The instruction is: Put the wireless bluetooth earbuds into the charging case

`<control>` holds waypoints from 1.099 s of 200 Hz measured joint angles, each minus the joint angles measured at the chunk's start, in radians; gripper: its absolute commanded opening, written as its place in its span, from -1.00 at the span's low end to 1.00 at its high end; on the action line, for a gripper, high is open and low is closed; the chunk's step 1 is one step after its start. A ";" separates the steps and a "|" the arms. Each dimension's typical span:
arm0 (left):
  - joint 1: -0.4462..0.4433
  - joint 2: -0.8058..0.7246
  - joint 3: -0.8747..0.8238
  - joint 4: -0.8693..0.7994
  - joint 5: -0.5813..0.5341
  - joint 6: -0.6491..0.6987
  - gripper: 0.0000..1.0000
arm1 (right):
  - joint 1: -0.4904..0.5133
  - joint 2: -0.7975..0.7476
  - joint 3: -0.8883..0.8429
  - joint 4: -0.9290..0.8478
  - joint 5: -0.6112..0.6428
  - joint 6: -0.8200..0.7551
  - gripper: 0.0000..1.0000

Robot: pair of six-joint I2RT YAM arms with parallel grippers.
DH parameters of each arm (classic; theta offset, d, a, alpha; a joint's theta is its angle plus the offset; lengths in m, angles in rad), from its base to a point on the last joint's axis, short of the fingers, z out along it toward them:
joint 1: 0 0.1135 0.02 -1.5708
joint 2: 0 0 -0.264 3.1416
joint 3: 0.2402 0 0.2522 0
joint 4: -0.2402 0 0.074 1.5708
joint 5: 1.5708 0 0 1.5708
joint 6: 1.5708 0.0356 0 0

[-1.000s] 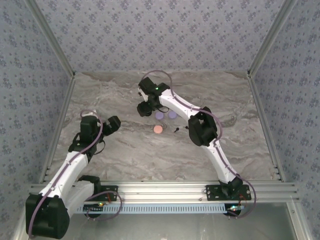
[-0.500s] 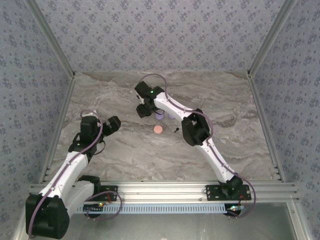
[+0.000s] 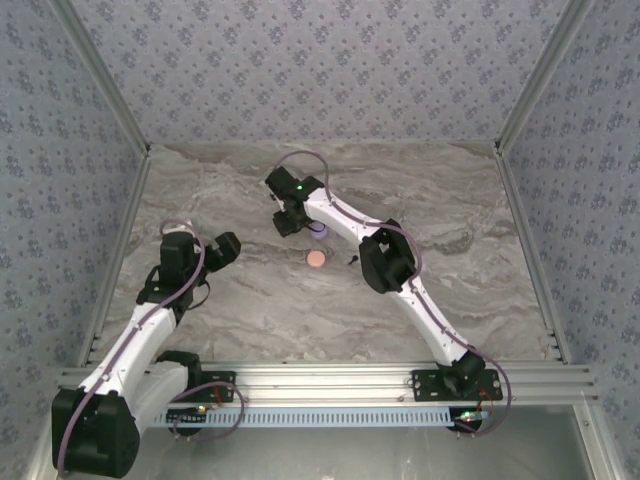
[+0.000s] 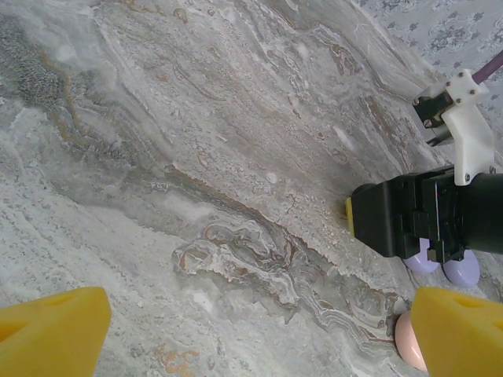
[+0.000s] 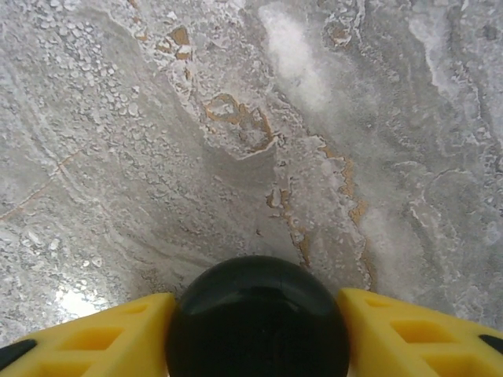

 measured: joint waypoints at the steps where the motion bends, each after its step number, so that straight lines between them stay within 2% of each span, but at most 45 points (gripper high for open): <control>1: 0.000 0.000 0.000 0.000 0.000 0.000 0.95 | 0.000 0.000 0.000 0.000 0.000 0.000 0.08; 37: 0.000 0.000 0.000 0.000 0.000 0.000 0.95 | 0.001 0.000 0.002 -0.004 0.004 -0.003 -0.06; 67: 0.000 0.000 0.000 -0.001 0.001 0.001 0.96 | 0.001 -0.005 -0.003 -0.003 0.003 -0.021 -0.09; 106: 0.000 0.000 0.000 -0.007 0.032 0.002 0.94 | 0.001 -0.106 -0.126 0.043 -0.005 -0.077 -0.12; 132: 0.000 -0.002 0.000 -0.006 0.078 0.003 0.90 | 0.002 -0.262 -0.267 0.120 -0.026 -0.127 -0.14; 154: 0.000 -0.008 0.000 -0.001 0.140 0.005 0.85 | 0.003 -0.457 -0.444 0.213 -0.050 -0.179 -0.15; 220: 0.000 -0.015 0.046 0.080 0.423 0.020 0.79 | 0.050 -0.977 -0.942 0.436 -0.117 -0.401 -0.16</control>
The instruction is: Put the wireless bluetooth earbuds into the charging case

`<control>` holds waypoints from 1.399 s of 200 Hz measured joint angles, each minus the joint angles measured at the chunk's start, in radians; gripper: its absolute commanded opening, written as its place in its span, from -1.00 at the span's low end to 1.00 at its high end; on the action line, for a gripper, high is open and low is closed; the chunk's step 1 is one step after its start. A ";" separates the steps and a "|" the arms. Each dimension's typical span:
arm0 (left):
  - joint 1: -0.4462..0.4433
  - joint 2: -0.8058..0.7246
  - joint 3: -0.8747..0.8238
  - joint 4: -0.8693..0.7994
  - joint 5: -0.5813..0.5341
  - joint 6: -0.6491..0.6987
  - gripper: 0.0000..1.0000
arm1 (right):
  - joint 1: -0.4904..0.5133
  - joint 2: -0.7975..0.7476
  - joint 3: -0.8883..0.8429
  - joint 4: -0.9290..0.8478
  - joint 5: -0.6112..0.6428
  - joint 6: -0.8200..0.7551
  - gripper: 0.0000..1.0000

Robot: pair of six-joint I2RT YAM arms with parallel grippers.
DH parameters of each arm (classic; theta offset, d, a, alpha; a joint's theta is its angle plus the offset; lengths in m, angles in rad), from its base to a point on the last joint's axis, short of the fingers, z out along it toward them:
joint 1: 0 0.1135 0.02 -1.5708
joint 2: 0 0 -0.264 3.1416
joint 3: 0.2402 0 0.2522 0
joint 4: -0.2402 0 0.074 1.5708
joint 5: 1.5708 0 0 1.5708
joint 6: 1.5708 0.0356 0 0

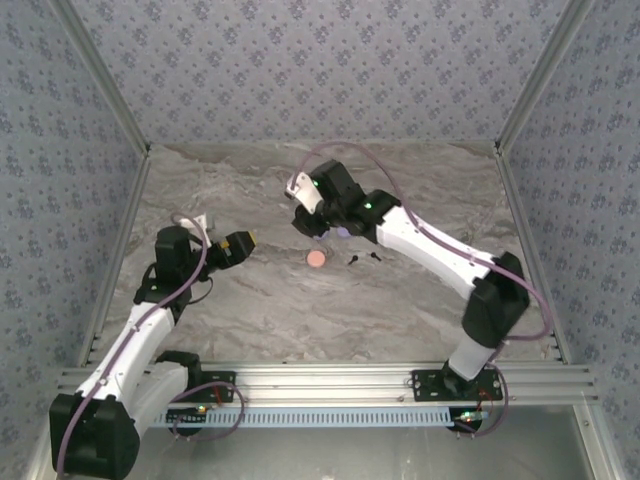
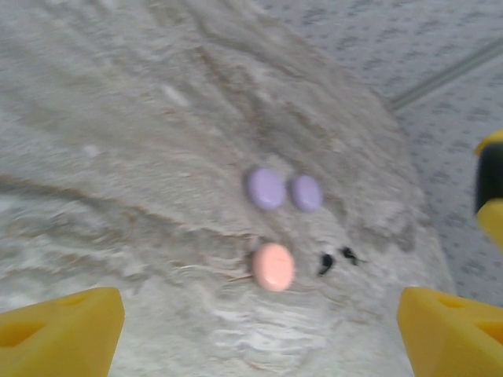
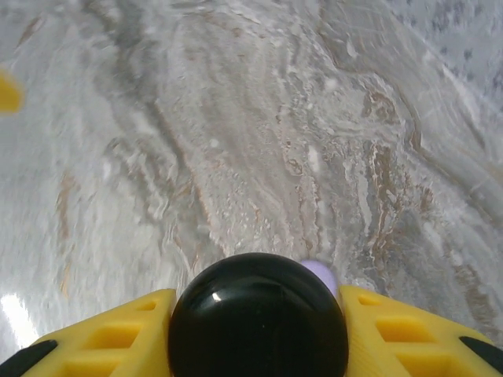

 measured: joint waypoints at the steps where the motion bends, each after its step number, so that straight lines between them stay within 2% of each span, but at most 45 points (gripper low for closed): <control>1: 0.000 0.000 0.003 0.002 0.006 0.000 0.79 | 0.002 -0.005 -0.005 0.002 0.000 -0.004 -0.16; 47: -0.044 0.002 0.051 0.116 0.211 -0.003 0.78 | 0.076 -0.266 -0.255 0.093 0.011 -0.204 -0.17; 97: -0.187 0.037 0.090 0.155 0.305 0.019 0.76 | 0.106 -0.406 -0.402 0.197 0.027 -0.375 -0.18; 161: -0.322 0.108 0.140 0.183 0.324 0.069 0.57 | 0.119 -0.407 -0.414 0.239 0.030 -0.443 -0.17; 280: -0.369 0.194 0.167 0.248 0.305 0.070 -0.08 | 0.134 -0.407 -0.422 0.240 0.006 -0.466 -0.16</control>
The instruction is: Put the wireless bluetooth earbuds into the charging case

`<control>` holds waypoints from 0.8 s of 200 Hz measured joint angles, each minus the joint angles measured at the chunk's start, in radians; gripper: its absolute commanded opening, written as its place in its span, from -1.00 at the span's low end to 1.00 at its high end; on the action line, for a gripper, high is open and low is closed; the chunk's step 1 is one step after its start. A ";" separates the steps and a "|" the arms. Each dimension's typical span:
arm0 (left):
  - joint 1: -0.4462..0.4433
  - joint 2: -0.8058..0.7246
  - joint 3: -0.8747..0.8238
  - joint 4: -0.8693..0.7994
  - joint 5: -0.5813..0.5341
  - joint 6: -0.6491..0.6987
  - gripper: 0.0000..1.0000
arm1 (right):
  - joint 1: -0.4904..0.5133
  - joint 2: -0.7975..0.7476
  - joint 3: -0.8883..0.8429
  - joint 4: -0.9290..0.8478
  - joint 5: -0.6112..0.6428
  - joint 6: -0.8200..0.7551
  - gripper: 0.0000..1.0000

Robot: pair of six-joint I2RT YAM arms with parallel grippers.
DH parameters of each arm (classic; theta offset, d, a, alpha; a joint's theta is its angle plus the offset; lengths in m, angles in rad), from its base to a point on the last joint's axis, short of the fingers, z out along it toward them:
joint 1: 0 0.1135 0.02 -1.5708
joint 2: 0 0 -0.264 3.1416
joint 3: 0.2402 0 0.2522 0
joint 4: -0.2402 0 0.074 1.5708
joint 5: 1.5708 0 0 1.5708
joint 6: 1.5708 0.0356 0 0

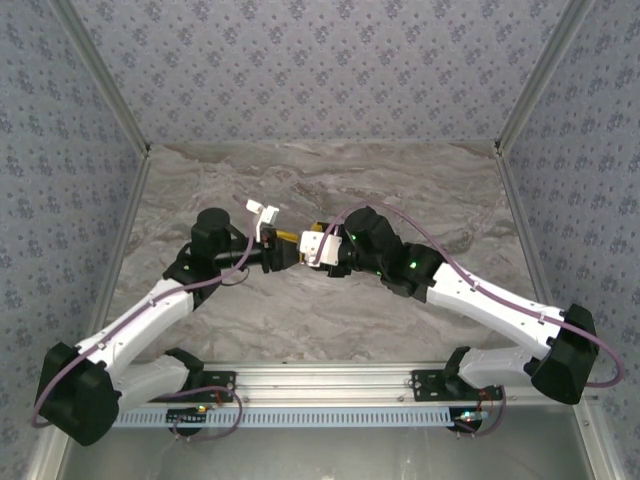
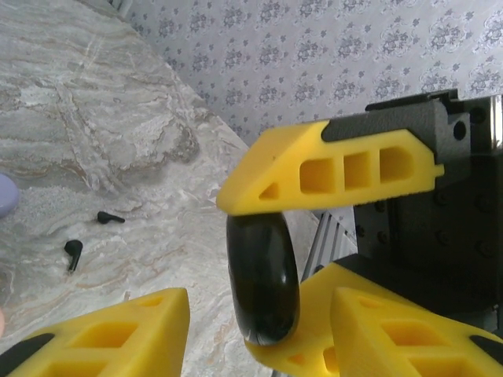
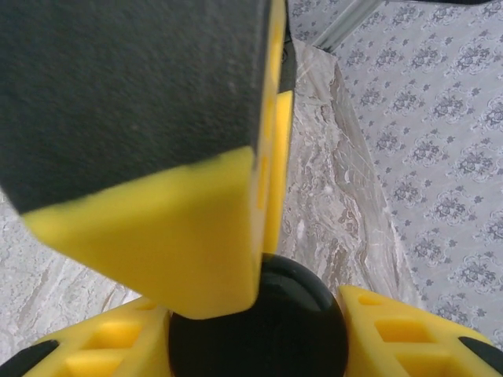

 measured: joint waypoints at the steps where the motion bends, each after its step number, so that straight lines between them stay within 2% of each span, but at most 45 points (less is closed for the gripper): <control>1: 0.000 0.000 0.000 0.000 0.000 0.000 -0.08 | 0.000 0.000 0.000 0.000 0.000 0.000 -0.16; 36: -0.003 0.007 0.002 0.009 -0.008 -0.002 -0.19 | 0.003 0.000 0.000 0.000 -0.007 -0.010 -0.16; 126: -0.019 0.034 0.004 0.016 0.002 0.002 -0.31 | 0.003 0.000 0.000 0.008 -0.014 -0.026 -0.15; 160: -0.022 0.056 0.021 0.017 0.020 0.011 -0.52 | -0.005 0.001 0.000 0.007 -0.015 -0.025 -0.05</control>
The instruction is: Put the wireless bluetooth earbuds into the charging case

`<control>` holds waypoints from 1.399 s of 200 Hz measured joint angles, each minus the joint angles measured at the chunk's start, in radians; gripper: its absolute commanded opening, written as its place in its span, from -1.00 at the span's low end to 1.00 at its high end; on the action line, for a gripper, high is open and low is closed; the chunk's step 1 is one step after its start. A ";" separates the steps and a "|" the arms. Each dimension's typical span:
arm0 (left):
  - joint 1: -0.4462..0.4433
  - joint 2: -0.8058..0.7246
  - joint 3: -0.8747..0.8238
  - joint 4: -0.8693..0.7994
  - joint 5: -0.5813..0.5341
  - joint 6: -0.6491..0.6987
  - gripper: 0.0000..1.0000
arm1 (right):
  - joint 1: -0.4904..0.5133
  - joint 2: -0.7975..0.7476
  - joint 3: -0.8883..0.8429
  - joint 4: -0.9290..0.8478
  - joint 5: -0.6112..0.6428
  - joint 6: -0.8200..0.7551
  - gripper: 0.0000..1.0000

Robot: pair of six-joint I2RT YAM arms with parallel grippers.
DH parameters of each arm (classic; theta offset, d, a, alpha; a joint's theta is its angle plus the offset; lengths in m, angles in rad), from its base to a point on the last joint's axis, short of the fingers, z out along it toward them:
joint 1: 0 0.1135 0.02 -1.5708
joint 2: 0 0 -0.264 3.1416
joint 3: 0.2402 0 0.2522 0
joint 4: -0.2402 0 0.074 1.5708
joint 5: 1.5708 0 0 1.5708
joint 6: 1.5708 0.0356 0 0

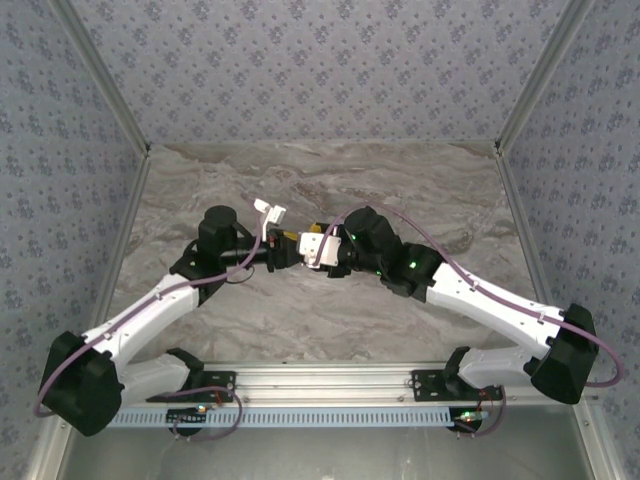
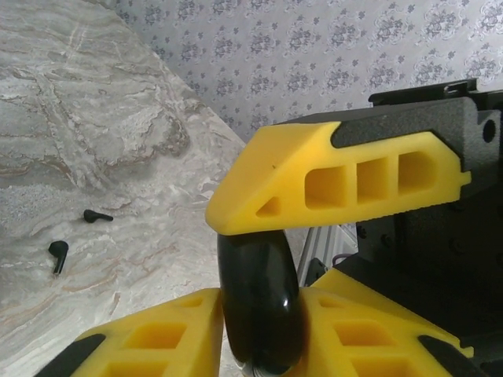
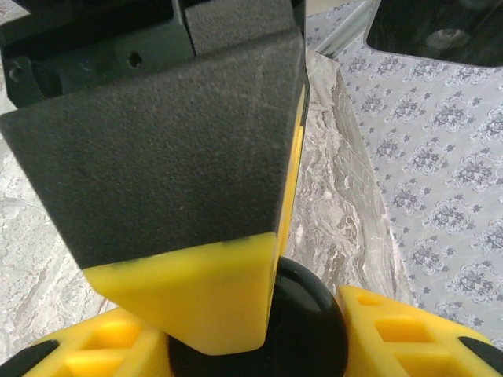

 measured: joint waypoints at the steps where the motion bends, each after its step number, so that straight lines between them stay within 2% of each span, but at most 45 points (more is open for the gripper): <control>1: 0.000 0.000 0.000 0.000 0.000 0.001 -0.53 | 0.000 0.000 0.000 0.000 0.000 0.000 -0.04; 35: -0.002 0.001 0.002 -0.002 -0.005 0.019 -0.70 | -0.017 0.000 0.000 -0.006 -0.028 0.016 0.27; 56: -0.008 -0.001 0.002 -0.016 -0.032 0.060 -0.73 | -0.033 -0.006 0.003 -0.020 -0.074 0.042 0.47; 98: -0.082 -0.091 -0.009 -0.045 -0.154 0.248 -0.83 | -0.111 -0.093 -0.004 -0.085 -0.191 0.111 0.74; 139: -0.135 -0.174 -0.072 -0.023 -0.255 0.433 -0.84 | -0.206 -0.241 -0.061 -0.084 -0.325 0.195 0.72; 167: -0.142 -0.173 -0.085 -0.032 -0.291 0.507 -0.86 | -0.229 -0.264 -0.071 -0.082 -0.364 0.223 0.69; 185: -0.151 -0.172 -0.085 -0.031 -0.304 0.540 -0.87 | -0.229 -0.253 -0.071 -0.084 -0.370 0.227 0.67; 211: -0.161 -0.169 -0.085 -0.029 -0.309 0.574 -0.86 | -0.229 -0.202 -0.055 -0.097 -0.399 0.222 0.55; 280: -0.168 -0.157 -0.085 -0.051 -0.309 0.654 -0.87 | -0.226 -0.042 0.101 -0.232 -0.501 0.152 0.32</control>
